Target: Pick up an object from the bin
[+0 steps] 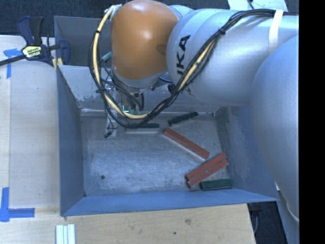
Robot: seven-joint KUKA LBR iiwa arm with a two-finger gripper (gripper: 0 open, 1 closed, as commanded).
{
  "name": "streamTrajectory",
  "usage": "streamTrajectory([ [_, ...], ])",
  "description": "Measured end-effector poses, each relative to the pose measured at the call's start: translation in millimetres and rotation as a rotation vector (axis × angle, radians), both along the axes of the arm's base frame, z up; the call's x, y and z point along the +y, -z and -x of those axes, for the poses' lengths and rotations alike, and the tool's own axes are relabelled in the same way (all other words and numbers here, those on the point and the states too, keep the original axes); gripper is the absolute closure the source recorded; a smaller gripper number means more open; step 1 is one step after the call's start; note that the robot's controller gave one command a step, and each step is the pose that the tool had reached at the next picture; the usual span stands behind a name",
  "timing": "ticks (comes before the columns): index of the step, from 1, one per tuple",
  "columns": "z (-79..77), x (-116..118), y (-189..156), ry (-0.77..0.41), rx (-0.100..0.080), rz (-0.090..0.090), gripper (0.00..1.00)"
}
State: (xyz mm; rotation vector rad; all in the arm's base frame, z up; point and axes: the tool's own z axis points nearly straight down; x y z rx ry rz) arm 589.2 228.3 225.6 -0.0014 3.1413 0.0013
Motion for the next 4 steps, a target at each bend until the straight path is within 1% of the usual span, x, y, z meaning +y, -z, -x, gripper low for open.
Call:
streamTrajectory([
  [1, -29.9, -91.0, 39.6, -0.081, 0.001, 0.006, 0.00],
  [2, -8.8, -130.5, 147.9, -0.010, 0.006, 0.003, 0.00],
  [3, -11.6, -128.4, 142.7, -0.012, -0.003, 0.000, 1.00],
  [4, 2.7, -165.0, 2.1, -0.045, -0.011, 0.001, 1.00],
])
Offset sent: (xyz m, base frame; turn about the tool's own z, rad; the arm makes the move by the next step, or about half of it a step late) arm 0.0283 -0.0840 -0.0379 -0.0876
